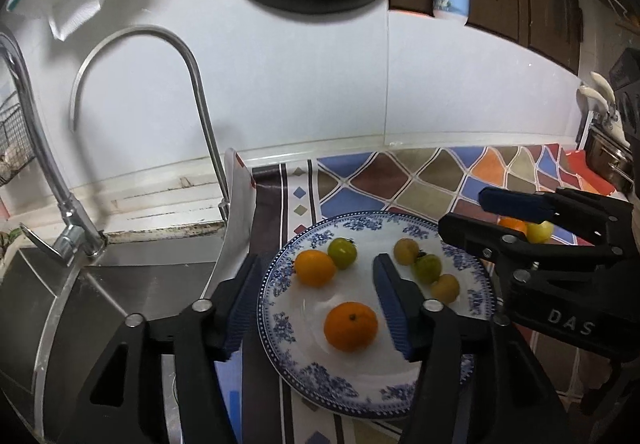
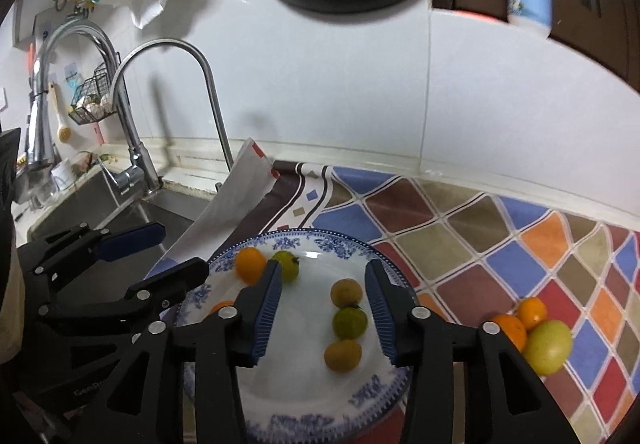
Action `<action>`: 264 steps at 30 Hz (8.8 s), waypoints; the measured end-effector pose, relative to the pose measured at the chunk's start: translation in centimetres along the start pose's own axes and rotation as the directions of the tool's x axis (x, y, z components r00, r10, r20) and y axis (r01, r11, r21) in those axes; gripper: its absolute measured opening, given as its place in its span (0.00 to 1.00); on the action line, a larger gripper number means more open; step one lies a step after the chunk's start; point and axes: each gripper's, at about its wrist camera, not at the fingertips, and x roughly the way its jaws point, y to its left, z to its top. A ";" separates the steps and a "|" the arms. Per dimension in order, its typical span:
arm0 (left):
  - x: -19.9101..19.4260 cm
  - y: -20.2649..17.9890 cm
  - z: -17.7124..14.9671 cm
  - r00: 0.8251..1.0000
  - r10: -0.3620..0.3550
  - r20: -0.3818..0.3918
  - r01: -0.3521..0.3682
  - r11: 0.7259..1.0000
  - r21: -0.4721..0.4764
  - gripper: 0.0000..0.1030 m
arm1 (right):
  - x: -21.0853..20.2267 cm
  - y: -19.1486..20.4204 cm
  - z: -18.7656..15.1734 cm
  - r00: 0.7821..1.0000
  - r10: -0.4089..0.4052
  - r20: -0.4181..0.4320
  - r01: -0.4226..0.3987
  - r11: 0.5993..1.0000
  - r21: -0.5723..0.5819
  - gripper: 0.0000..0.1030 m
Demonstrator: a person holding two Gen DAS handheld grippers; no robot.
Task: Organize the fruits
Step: 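Carry the tangerine and yellow fruit onto the plate and open both tools, then move both open tools back toward the green apple and tangerines, then grasp the green apple with the right tool while the left tool grasps a tangerine, then carry the green apple and tangerine onto the plate and open both tools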
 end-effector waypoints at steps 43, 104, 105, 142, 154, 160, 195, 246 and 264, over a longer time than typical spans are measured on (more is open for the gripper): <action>-9.4 -14.0 -3.1 0.995 0.027 0.100 -0.033 0.998 0.059 0.92 | -16.2 -9.0 -7.5 0.966 -0.252 0.063 0.251 0.968 0.014 0.74; 6.1 -20.5 1.2 0.996 -0.067 -0.056 0.073 0.991 0.108 0.75 | -5.9 -21.4 -6.6 0.989 -0.124 -0.082 0.137 0.976 0.170 0.47; 6.6 -20.7 1.3 0.995 -0.071 -0.068 0.078 0.990 0.114 0.73 | -5.8 -21.6 -6.5 0.989 -0.125 -0.079 0.137 0.975 0.174 0.47; 9.3 -21.8 2.3 0.979 -0.133 -0.157 0.149 0.984 0.094 0.41 | -5.1 -22.3 -5.9 0.987 -0.142 -0.073 0.154 0.968 0.198 0.47; 3.6 -20.3 2.0 0.990 -0.116 -0.086 0.120 0.992 0.049 0.41 | -8.6 -19.5 -5.7 0.993 -0.116 -0.029 0.119 0.980 0.160 0.47; 0.5 -19.5 1.9 0.994 -0.100 -0.041 0.101 0.994 0.031 0.41 | -10.4 -18.1 -5.6 0.995 -0.095 -0.006 0.095 0.986 0.138 0.44; -6.6 -7.4 -1.5 1.000 -0.004 0.019 0.004 1.000 -0.013 0.41 | -11.1 -5.0 -4.4 0.999 -0.003 0.040 0.000 0.998 0.062 0.44; 5.8 2.0 -0.7 0.990 -0.032 -0.138 0.031 0.999 -0.008 0.56 | 6.2 -0.5 -0.8 0.987 0.070 -0.147 -0.059 0.995 0.077 0.45; -2.2 -1.0 -0.1 1.000 0.009 -0.003 -0.009 0.999 -0.054 0.74 | -2.9 -2.0 -1.0 0.999 -0.034 0.016 0.033 0.995 0.096 0.63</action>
